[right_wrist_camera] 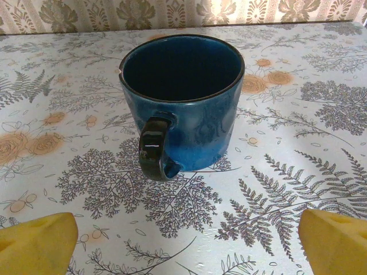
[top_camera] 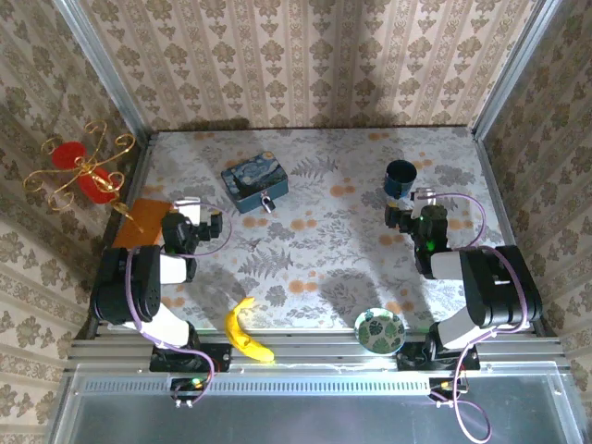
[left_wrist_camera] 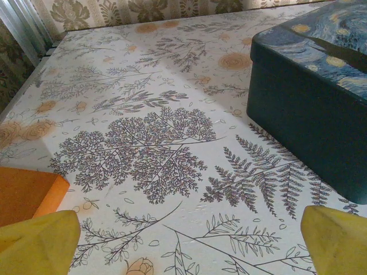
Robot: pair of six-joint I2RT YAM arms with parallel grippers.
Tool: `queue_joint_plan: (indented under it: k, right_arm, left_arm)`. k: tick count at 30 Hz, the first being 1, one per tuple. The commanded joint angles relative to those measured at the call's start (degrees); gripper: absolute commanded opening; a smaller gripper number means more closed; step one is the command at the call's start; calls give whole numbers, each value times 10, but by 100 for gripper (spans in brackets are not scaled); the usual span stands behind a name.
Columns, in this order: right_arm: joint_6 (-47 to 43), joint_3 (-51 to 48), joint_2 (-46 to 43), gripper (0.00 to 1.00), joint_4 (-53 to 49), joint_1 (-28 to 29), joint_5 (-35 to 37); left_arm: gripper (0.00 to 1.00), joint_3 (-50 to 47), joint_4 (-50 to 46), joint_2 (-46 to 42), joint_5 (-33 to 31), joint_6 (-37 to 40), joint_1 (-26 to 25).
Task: Unlock the padlock with the key
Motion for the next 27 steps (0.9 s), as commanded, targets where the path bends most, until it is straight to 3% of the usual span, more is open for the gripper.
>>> queue_joint_plan:
  k: [1, 27]
  right_arm:
    - [-7, 6, -1, 100, 0, -2, 11]
    - [-7, 6, -1, 100, -2, -2, 9]
  left_arm:
    - [100, 9, 6, -9, -6, 8, -3]
    - [100, 7, 9, -9, -12, 8, -4]
